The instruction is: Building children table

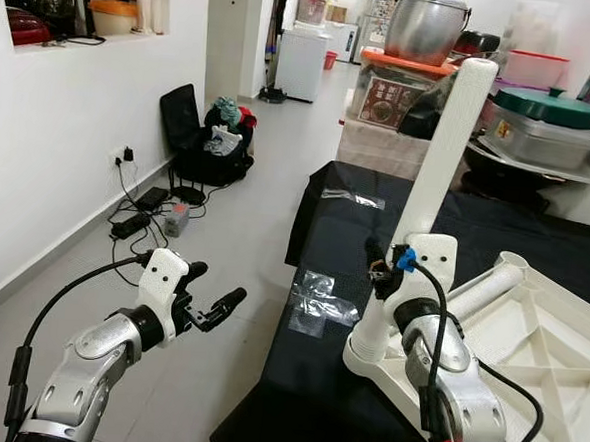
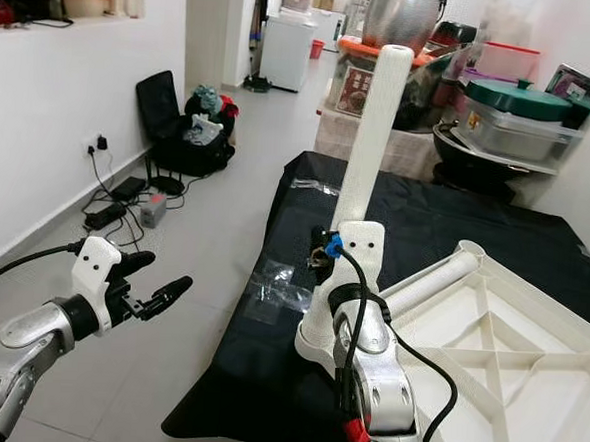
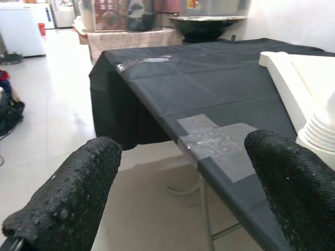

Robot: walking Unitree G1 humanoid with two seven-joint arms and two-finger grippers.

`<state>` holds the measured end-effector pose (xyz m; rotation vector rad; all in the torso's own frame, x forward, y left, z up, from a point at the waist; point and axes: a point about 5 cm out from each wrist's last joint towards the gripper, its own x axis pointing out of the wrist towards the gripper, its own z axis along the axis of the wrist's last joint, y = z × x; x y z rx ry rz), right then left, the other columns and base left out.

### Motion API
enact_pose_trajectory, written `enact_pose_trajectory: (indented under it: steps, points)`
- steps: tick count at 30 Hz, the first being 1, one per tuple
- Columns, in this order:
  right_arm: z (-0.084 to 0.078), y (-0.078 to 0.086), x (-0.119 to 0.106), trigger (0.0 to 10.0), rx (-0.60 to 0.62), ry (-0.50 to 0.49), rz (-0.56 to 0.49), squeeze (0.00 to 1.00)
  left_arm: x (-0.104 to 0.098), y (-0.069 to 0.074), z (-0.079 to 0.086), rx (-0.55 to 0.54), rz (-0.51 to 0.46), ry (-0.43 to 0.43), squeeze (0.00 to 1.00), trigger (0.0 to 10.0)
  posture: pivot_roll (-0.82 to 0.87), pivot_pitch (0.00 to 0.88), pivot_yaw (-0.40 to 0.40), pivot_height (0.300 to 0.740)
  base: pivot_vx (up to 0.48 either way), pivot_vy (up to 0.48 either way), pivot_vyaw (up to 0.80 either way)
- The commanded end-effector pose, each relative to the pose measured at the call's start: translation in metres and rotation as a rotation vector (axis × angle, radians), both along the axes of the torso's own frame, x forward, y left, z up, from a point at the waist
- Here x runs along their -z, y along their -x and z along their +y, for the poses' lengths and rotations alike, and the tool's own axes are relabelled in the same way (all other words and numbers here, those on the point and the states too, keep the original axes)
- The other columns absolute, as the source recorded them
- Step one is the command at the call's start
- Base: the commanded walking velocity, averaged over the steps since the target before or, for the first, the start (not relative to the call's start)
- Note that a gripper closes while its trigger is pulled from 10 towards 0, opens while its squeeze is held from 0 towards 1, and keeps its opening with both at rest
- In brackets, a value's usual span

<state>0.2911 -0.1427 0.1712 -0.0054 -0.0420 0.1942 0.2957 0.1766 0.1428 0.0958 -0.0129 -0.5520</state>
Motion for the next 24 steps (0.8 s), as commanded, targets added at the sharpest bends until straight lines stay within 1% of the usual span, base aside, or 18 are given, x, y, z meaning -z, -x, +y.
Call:
enact_pose_trajectory:
  steps: [1,2,3,4,5,7,8,9,12,13,14,15,16,17,19,20,22,24]
  points:
    - [0.014,0.011,0.045,0.0,-0.183,-0.020,0.186,0.00,-0.002,-0.003,-0.004,0.009,-0.005,0.010,0.00,10.0,0.08,0.000,-0.099,0.740,0.000,0.000,0.00]
    - [0.023,0.017,0.039,0.0,-0.318,-0.030,0.158,0.00,-0.002,-0.003,-0.003,0.009,-0.006,0.010,0.00,10.0,0.08,0.000,-0.098,0.740,0.000,0.000,0.00]
    - [0.023,0.017,0.039,0.0,-0.318,-0.030,0.158,0.00,-0.002,-0.003,-0.003,0.009,-0.006,0.010,0.00,10.0,0.08,0.000,-0.098,0.740,0.000,0.000,0.00]
    - [0.029,0.024,0.035,0.0,-0.448,-0.019,0.133,0.00,-0.003,-0.003,-0.003,0.009,-0.006,0.009,0.00,10.0,0.08,0.000,-0.097,0.740,0.000,0.000,0.00]
    - [0.031,0.031,0.033,1.6,-0.564,0.014,0.117,0.00,-0.003,-0.003,-0.002,0.007,-0.006,0.008,0.00,10.0,0.08,0.000,-0.096,0.740,0.000,0.000,0.00]
    - [0.031,0.031,0.033,1.6,-0.564,0.014,0.117,0.00,-0.003,-0.003,-0.002,0.007,-0.006,0.008,0.00,10.0,0.08,0.000,-0.096,0.740,0.000,0.000,0.00]
    - [0.030,0.036,0.033,2.3,-0.660,0.044,0.116,0.00,-0.003,-0.004,-0.002,0.006,-0.006,0.008,0.00,10.0,0.09,0.000,-0.099,0.740,0.000,0.000,0.00]
    - [0.026,0.038,0.033,2.3,-0.736,0.087,0.121,0.00,-0.003,-0.004,-0.001,0.005,-0.005,0.007,0.00,10.0,0.09,0.000,-0.100,0.740,0.000,0.000,0.00]
    - [0.019,0.040,0.033,2.3,-0.812,0.125,0.139,0.00,-0.003,-0.004,-0.001,0.005,-0.004,0.006,0.00,10.0,0.10,0.000,-0.101,0.740,0.000,0.000,0.00]
    - [0.015,0.042,0.030,4.0,-0.887,0.129,0.158,0.00,-0.003,-0.004,0.000,0.005,-0.003,0.007,0.00,10.0,0.10,0.000,-0.103,0.740,0.000,0.000,0.00]
    - [0.012,0.044,0.028,4.7,-0.958,0.133,0.165,0.00,-0.004,-0.004,0.001,0.004,-0.002,0.008,0.00,10.0,0.10,0.000,-0.103,0.740,0.000,0.000,0.00]
    - [0.012,0.044,0.028,4.7,-0.958,0.133,0.165,0.00,-0.004,-0.004,0.001,0.004,-0.002,0.008,0.00,10.0,0.10,0.000,-0.103,0.740,0.000,0.000,0.00]
    - [0.008,0.048,0.025,5.8,-1.040,0.148,0.176,0.00,-0.004,-0.004,0.001,0.003,-0.002,0.009,0.00,10.0,0.11,0.000,-0.106,0.740,0.000,0.000,0.00]
    - [0.008,0.048,0.025,5.8,-1.040,0.148,0.176,0.00,-0.004,-0.004,0.001,0.003,-0.002,0.009,0.00,10.0,0.11,0.000,-0.106,0.740,0.000,0.000,0.00]
    - [0.004,0.048,0.021,6.0,-1.097,0.152,0.185,0.00,-0.004,-0.004,0.001,0.003,-0.001,0.010,0.00,10.0,0.11,0.000,-0.110,0.740,0.000,0.000,0.00]
    - [0.001,0.047,0.017,8.0,-1.147,0.158,0.188,0.00,-0.004,-0.004,0.001,0.002,-0.001,0.011,0.00,10.0,0.11,0.000,-0.112,0.740,0.000,0.000,0.00]
    - [-0.002,0.045,0.015,8.0,-1.183,0.161,0.190,0.00,-0.004,-0.003,0.001,0.002,-0.001,0.011,0.00,10.0,0.11,0.000,-0.112,0.740,0.000,0.000,0.00]
    - [-0.002,0.043,0.003,10.0,-1.301,0.125,0.196,0.00,-0.004,-0.002,0.001,0.002,0.006,0.019,0.00,10.0,0.13,0.000,-0.117,0.740,0.000,0.000,0.00]
